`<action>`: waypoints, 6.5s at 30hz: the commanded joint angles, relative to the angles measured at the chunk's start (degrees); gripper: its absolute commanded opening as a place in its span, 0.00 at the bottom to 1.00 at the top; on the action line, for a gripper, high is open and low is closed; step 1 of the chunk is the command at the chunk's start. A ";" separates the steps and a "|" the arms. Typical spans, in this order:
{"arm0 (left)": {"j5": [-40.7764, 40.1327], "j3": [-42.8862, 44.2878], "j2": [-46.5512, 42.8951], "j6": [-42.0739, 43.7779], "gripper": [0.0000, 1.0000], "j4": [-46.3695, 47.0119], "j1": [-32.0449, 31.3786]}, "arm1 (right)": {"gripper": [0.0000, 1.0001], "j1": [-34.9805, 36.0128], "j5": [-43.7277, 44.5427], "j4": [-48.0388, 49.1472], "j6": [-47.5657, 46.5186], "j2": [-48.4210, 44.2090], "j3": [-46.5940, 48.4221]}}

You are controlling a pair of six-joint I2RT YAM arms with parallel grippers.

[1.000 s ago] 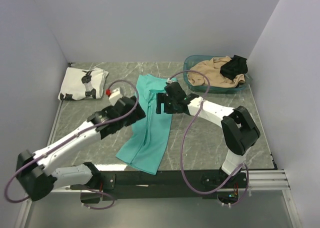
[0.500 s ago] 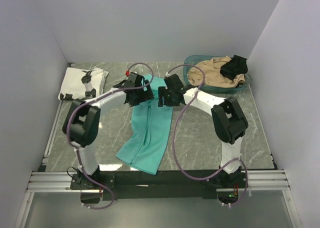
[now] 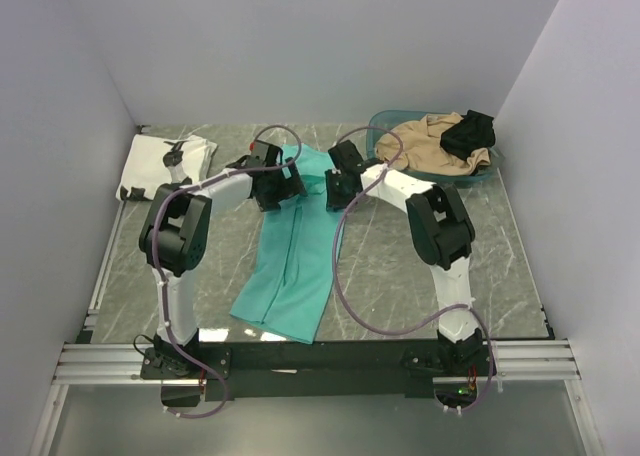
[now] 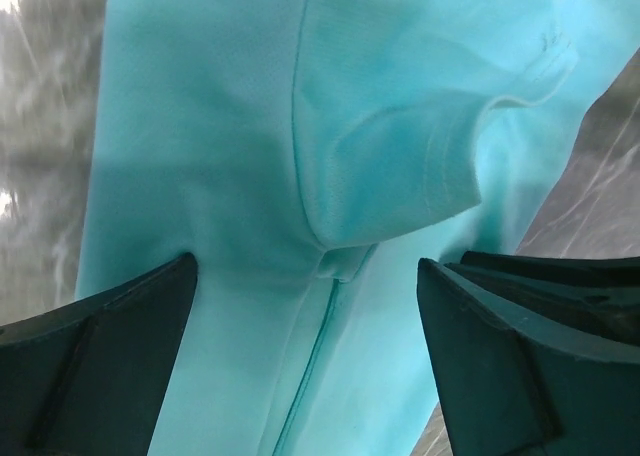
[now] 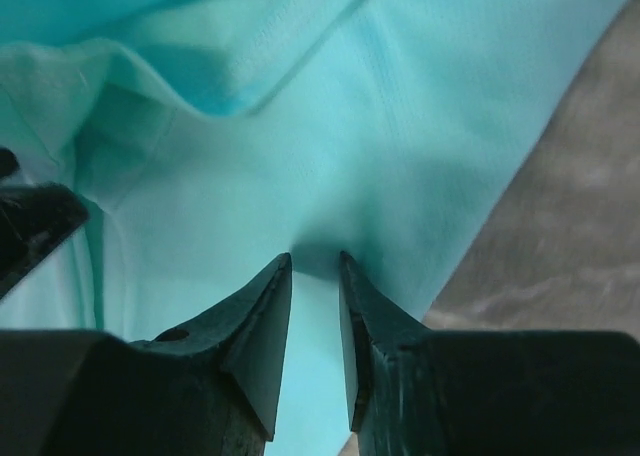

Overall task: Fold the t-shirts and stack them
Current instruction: Fold the tshirt

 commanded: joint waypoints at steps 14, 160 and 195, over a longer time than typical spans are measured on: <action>-1.14 20.10 16.52 1.43 0.99 -8.32 3.69 | 0.33 -6.11 -5.19 -17.07 -5.82 23.29 40.89; -5.01 9.92 -3.07 -1.74 0.01 -10.01 5.36 | 0.09 1.27 -0.27 8.51 -0.11 -11.87 -5.52; 8.35 -15.82 -10.28 -4.90 0.99 3.70 2.90 | 0.89 7.06 -11.79 19.58 4.99 -11.43 -18.86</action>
